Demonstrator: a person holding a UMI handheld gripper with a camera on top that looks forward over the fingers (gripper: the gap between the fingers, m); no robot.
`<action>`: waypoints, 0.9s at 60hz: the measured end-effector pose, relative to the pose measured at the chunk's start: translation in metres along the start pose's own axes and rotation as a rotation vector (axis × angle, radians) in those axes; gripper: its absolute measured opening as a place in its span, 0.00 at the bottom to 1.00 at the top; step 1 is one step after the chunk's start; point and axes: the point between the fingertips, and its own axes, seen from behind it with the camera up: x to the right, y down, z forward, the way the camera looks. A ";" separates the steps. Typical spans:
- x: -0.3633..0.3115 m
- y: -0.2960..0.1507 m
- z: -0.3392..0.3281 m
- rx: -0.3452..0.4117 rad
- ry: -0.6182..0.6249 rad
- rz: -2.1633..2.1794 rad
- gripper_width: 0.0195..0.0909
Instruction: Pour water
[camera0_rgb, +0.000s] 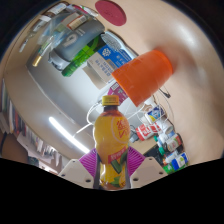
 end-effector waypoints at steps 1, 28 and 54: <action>-0.001 0.000 0.000 0.001 -0.002 0.006 0.23; -0.034 0.047 0.001 -0.155 0.047 -0.642 0.23; -0.181 -0.142 -0.056 0.259 0.255 -2.072 0.24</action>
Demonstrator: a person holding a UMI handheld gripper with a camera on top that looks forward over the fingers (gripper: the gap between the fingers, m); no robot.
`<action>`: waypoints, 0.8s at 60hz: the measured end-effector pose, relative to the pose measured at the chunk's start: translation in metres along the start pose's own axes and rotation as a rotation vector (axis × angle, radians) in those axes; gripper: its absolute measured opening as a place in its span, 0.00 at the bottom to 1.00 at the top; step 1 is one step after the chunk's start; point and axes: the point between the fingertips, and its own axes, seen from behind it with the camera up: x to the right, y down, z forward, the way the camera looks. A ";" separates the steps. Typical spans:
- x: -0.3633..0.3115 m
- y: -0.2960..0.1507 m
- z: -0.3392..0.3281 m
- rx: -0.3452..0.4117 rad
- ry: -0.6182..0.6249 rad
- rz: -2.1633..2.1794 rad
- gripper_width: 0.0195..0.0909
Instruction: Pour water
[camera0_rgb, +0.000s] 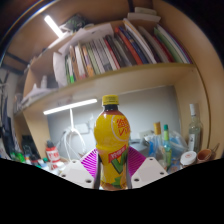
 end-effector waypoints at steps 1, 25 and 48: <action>0.006 0.011 0.002 -0.021 0.010 -0.016 0.24; 0.047 0.138 0.027 -0.174 0.042 -0.117 0.26; 0.047 0.154 0.028 -0.169 0.012 -0.152 0.34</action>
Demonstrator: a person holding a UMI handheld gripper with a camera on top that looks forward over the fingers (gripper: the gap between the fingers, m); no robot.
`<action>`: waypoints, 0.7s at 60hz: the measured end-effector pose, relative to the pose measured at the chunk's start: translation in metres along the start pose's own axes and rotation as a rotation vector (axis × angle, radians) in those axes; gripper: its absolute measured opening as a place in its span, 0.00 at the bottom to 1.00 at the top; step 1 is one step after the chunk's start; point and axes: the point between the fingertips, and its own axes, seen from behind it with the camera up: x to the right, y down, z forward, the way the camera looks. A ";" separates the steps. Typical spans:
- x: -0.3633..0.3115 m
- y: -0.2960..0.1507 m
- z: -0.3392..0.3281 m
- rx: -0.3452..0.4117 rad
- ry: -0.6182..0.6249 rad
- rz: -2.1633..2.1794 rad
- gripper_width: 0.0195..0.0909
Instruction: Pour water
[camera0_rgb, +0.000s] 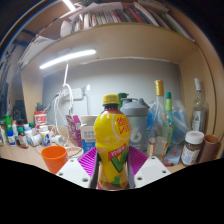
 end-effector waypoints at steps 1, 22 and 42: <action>0.000 0.000 0.000 0.001 -0.001 0.000 0.34; 0.011 0.009 -0.005 -0.050 0.024 0.053 0.72; 0.005 0.018 -0.057 -0.132 0.020 0.074 0.86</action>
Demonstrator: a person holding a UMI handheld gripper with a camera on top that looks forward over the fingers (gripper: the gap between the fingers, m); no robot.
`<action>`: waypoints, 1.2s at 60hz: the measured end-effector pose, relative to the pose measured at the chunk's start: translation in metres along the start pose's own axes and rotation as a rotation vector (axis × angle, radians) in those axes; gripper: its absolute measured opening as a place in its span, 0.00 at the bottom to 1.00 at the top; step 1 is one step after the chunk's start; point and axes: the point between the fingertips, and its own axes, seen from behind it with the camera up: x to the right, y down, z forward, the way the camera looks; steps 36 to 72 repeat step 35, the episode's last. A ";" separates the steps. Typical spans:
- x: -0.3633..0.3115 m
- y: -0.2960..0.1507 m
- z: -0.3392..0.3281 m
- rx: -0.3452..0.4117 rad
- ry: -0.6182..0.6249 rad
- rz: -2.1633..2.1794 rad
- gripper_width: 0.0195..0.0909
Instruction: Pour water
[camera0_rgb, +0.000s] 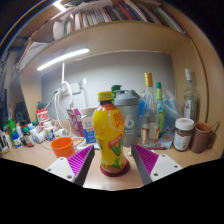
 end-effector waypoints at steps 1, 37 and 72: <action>-0.002 -0.001 -0.006 0.002 -0.004 0.000 0.86; -0.077 -0.054 -0.246 0.194 -0.101 -0.073 0.86; -0.077 -0.054 -0.246 0.194 -0.101 -0.073 0.86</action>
